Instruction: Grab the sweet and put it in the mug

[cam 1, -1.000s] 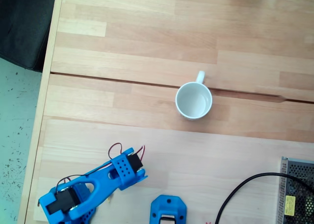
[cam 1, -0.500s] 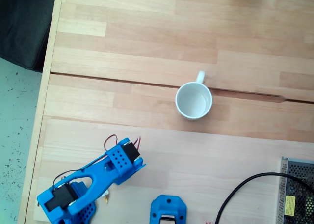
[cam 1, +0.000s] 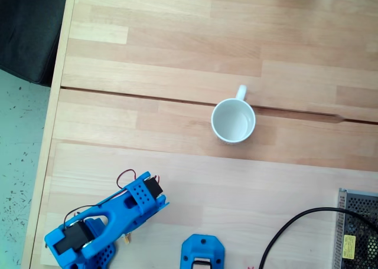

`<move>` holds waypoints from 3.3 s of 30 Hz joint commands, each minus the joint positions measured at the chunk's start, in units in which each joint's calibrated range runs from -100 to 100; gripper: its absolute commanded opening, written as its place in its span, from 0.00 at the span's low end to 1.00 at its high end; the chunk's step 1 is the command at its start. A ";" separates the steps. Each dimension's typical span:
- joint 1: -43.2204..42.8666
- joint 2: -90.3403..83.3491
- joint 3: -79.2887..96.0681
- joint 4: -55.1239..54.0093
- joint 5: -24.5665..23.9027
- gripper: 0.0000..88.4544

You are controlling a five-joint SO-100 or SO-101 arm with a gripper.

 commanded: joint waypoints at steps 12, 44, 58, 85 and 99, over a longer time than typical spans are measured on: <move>0.32 -1.11 1.44 -14.97 -0.78 0.24; -6.94 -9.29 -6.76 -14.24 6.15 0.25; -6.29 -30.29 7.51 -14.33 17.05 0.25; 16.51 -30.72 -1.14 -14.65 28.86 0.25; 22.40 -25.29 -2.21 -18.76 31.06 0.25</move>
